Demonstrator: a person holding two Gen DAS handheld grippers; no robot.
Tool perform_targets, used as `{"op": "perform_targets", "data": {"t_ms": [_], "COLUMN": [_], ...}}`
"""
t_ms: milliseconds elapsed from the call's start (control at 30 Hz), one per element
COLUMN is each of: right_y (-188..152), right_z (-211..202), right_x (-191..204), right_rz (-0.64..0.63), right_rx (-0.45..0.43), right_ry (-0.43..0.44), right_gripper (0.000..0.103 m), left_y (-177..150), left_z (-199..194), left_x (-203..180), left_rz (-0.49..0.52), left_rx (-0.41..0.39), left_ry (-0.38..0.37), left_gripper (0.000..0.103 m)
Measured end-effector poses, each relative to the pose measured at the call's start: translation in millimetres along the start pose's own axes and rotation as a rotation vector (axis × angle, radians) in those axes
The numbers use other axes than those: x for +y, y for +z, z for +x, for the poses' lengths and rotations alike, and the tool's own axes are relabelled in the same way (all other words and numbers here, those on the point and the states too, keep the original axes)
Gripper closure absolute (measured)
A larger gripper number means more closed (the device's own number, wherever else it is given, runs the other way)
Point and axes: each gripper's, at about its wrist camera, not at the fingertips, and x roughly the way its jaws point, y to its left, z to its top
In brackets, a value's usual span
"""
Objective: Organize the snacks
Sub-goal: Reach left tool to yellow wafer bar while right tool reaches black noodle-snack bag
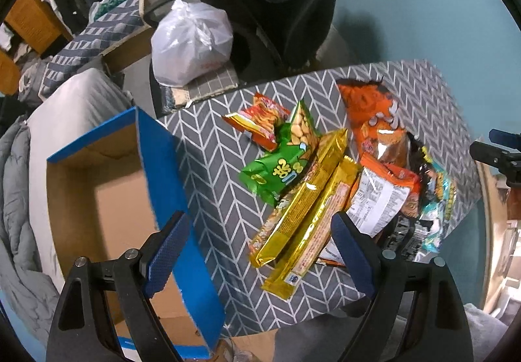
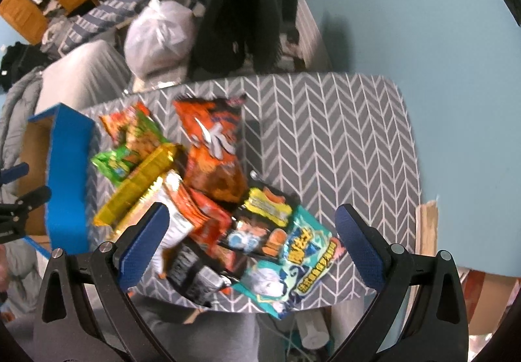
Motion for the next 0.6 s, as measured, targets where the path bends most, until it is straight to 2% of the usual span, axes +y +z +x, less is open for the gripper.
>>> {"op": "perform_targets", "data": {"t_ms": [267, 600], "right_y": [-14, -21], "right_z": [48, 96], "right_x": [-20, -37], "right_rz": [0.045, 0.098], "right_rx": [0.063, 0.127], "right_ry": [0.011, 0.032], "right_gripper": [0.002, 0.002], "left_y": [-4, -11], "left_z": [42, 84], "left_x": [-11, -29], "left_rz": [0.033, 0.114], "left_rx": [0.071, 0.102], "left_ry": [0.01, 0.054], "left_gripper": [0.014, 0.014]}}
